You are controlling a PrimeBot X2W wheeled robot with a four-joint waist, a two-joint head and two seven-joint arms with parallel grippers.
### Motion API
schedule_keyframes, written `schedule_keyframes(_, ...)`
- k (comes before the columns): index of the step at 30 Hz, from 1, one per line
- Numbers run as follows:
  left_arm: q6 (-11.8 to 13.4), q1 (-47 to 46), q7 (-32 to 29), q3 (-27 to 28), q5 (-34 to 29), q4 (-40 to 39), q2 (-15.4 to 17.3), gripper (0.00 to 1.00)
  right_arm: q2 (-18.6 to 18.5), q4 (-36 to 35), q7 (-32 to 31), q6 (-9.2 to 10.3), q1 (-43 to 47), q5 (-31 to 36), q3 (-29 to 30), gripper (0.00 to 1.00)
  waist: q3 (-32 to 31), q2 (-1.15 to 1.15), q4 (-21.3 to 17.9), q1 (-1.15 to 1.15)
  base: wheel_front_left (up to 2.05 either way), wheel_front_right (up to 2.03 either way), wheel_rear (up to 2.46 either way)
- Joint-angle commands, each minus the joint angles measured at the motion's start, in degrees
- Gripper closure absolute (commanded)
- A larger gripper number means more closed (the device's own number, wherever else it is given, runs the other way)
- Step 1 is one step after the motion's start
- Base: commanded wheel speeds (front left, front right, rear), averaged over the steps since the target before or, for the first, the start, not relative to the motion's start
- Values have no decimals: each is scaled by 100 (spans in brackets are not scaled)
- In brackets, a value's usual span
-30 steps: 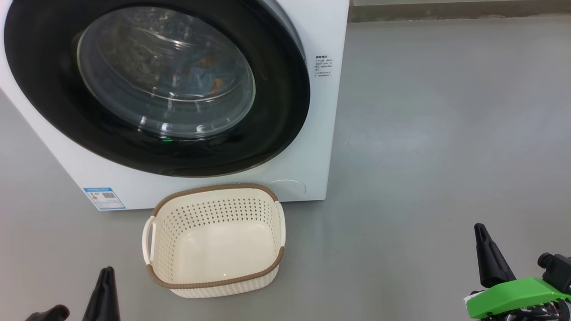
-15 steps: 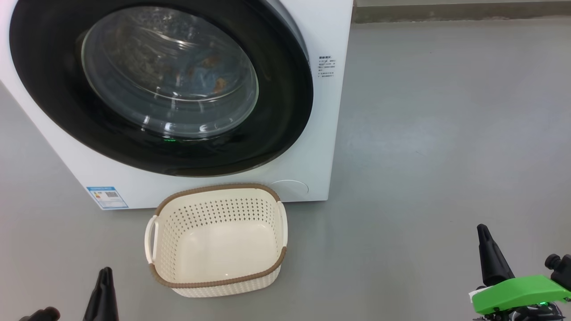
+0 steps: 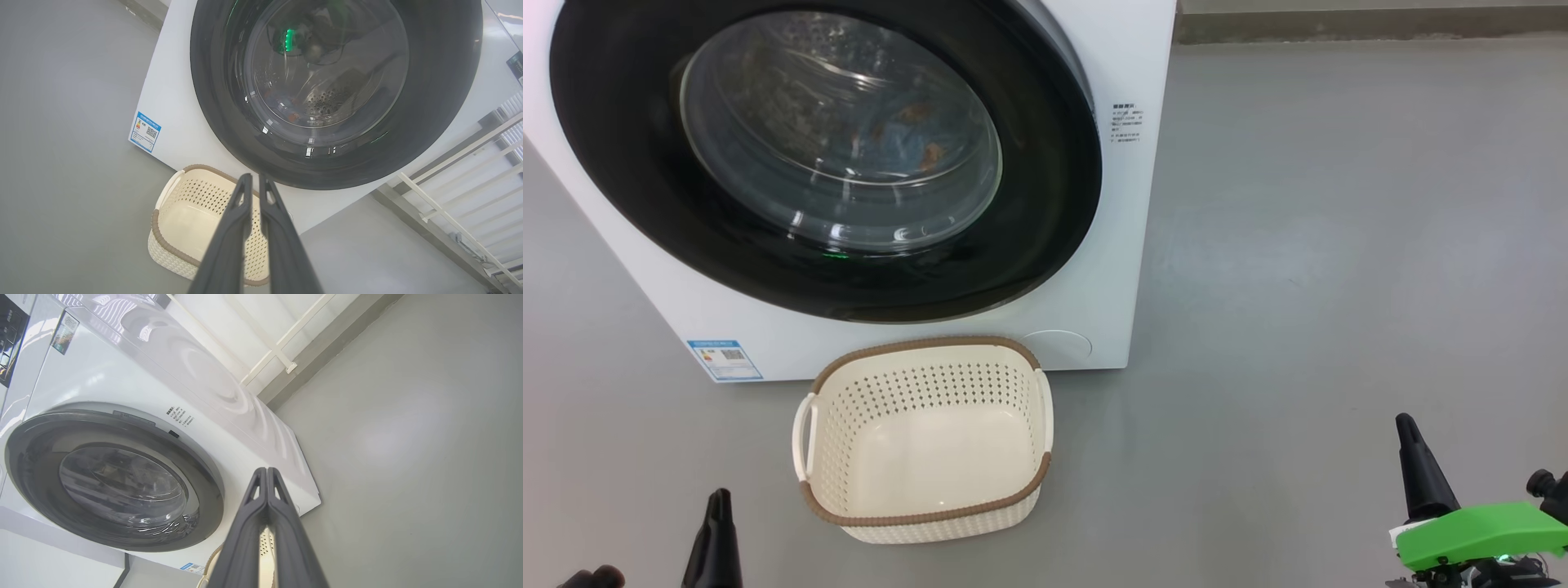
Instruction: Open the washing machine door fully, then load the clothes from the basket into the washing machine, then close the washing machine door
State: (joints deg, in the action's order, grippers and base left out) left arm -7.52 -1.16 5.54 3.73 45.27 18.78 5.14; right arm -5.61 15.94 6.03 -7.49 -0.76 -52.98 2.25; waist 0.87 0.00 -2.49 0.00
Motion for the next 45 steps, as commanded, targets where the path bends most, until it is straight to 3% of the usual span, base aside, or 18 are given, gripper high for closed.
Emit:
schedule_keyframes(1,1,-254,-29,108,189,-204,52,100,-61,-156,-36,-1,-280,-150,11,100,-1,0,5,0,0,0,0)
schedule_keyframes(45,3,-411,-768,217,3017,-374,-123,100,130,-179,-781,0,-443,-2539,249,100,-44,0,159,0,0,0,0)
